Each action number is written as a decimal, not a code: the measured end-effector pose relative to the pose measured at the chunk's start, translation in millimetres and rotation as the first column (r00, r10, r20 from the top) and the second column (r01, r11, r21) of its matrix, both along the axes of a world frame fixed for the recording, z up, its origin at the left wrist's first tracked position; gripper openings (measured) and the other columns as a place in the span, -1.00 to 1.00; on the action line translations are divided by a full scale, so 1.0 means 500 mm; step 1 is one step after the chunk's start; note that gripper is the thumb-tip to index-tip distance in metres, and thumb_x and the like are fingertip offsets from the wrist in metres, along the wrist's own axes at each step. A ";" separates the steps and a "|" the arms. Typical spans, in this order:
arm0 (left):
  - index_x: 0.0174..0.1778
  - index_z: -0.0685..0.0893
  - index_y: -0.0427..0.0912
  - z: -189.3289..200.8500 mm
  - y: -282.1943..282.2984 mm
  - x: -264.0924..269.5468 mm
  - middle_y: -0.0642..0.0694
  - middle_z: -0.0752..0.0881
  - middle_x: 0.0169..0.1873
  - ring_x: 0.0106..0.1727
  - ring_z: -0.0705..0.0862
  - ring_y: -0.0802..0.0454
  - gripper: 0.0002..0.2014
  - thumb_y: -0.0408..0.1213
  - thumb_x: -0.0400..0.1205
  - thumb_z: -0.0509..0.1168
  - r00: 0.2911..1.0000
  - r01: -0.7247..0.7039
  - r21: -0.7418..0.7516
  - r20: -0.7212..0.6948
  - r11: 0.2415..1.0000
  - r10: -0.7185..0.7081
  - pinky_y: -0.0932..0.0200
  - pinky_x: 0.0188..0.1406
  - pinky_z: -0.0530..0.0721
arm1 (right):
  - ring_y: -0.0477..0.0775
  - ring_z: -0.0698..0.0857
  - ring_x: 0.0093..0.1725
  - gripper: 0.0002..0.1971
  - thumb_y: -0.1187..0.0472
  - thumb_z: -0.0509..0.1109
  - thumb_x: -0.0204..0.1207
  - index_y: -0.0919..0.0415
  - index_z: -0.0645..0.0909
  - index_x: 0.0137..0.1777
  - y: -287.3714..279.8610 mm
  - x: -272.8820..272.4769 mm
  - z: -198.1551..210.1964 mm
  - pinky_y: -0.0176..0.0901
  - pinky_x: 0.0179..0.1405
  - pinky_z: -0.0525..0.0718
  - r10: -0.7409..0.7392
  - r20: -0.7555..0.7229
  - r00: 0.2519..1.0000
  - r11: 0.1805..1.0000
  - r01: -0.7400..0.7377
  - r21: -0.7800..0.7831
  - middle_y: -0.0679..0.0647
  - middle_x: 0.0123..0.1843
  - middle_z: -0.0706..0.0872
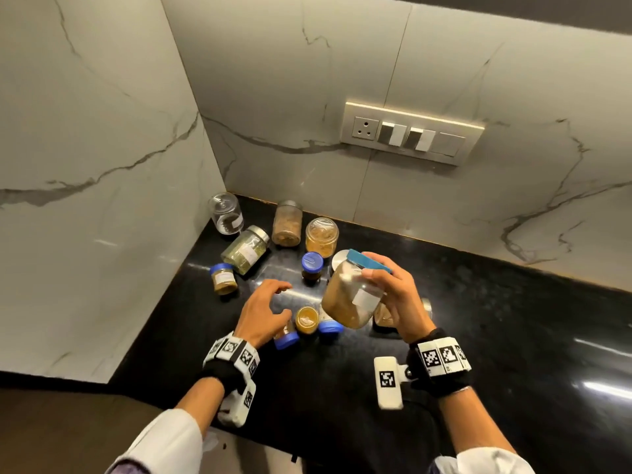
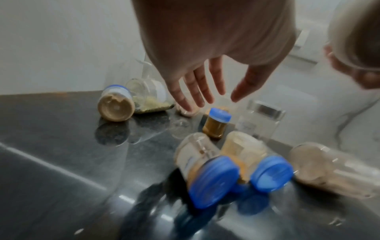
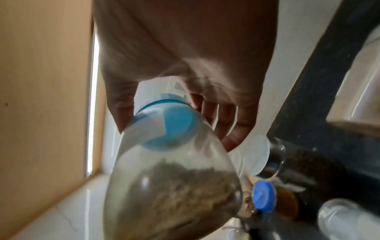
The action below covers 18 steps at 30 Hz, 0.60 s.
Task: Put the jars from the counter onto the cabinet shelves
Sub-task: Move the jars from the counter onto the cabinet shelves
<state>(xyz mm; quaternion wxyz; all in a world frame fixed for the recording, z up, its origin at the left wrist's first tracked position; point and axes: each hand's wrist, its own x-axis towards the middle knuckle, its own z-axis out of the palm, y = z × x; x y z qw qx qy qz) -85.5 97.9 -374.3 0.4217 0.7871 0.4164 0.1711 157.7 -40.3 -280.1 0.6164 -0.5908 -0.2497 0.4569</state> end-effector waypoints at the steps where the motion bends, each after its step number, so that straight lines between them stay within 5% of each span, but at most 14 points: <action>1: 0.29 0.68 0.03 0.018 -0.009 0.004 0.13 0.72 0.21 0.25 0.68 0.21 -0.51 -0.29 0.41 0.41 0.996 -0.014 0.003 0.084 1.000 0.013 0.14 0.22 0.69 | 0.19 0.81 0.20 -0.42 -0.01 0.54 0.40 0.17 0.72 0.43 0.001 -0.006 0.008 0.05 0.18 0.77 0.015 -0.059 0.998 1.000 -0.015 0.004 0.22 0.30 0.84; 4: 0.37 0.67 0.00 0.086 -0.032 0.013 0.12 0.75 0.25 0.31 0.70 0.20 -0.50 -0.28 0.47 0.40 0.958 0.036 -0.106 0.286 0.994 -0.004 0.23 0.20 0.71 | 0.21 0.82 0.18 -0.55 -0.04 0.39 0.58 0.19 0.80 0.34 0.004 -0.028 0.037 0.18 0.27 0.72 0.048 -0.233 0.971 0.999 -0.047 0.012 0.25 0.24 0.85; 6: 0.40 0.65 0.05 0.108 -0.037 0.014 0.15 0.74 0.27 0.32 0.70 0.19 -0.49 -0.26 0.50 0.45 0.955 0.122 -0.110 0.285 0.986 -0.086 0.23 0.20 0.73 | 0.27 0.76 0.18 -0.49 -0.09 0.38 0.63 0.28 0.77 0.38 0.014 -0.040 0.049 0.21 0.33 0.65 0.022 -0.323 0.946 1.000 -0.021 0.004 0.31 0.23 0.82; 10: 0.41 0.60 0.07 0.060 -0.049 -0.012 0.12 0.66 0.31 0.34 0.65 0.11 -0.42 -0.10 0.43 0.49 0.995 0.101 0.063 -0.008 0.993 -0.101 0.04 0.28 0.70 | 0.28 0.77 0.10 -0.36 -0.17 0.44 0.57 0.32 0.71 0.46 0.017 -0.060 0.054 0.14 0.23 0.69 -0.118 -0.403 0.908 0.993 0.102 -0.063 0.39 0.23 0.78; 14: 0.73 0.24 -0.08 -0.055 -0.077 -0.058 -0.16 0.27 0.66 0.71 0.29 -0.16 0.06 0.06 0.34 0.60 0.931 -0.071 -0.033 -0.362 0.997 0.055 -0.13 0.59 0.48 | 0.20 0.79 0.09 -0.45 -0.19 0.56 0.42 0.12 0.79 0.32 -0.023 -0.069 0.025 0.13 0.10 0.75 -0.231 -0.370 0.900 0.968 0.177 -0.176 0.33 0.18 0.83; 16: 0.80 0.07 0.01 -0.097 -0.090 -0.066 -0.18 0.05 0.75 0.80 0.09 -0.19 0.19 0.04 0.32 0.63 0.904 -0.025 -0.026 -0.428 0.999 0.011 -0.18 0.68 0.39 | 0.19 0.81 0.09 -0.50 -0.14 0.59 0.42 0.09 0.76 0.31 -0.048 -0.074 0.014 0.10 0.04 0.81 -0.286 -0.361 0.888 0.950 0.211 -0.232 0.21 0.11 0.85; 18: 0.80 0.08 0.09 -0.112 -0.097 -0.060 -0.16 0.04 0.77 0.79 0.12 -0.20 0.14 -0.04 0.36 0.60 0.893 0.073 0.025 -0.447 0.997 -0.055 -0.17 0.65 0.40 | 0.23 0.83 0.18 -0.51 -0.10 0.61 0.45 0.08 0.72 0.32 -0.074 -0.082 0.005 0.18 0.13 0.83 -0.321 -0.347 0.881 0.934 0.234 -0.268 0.20 0.16 0.86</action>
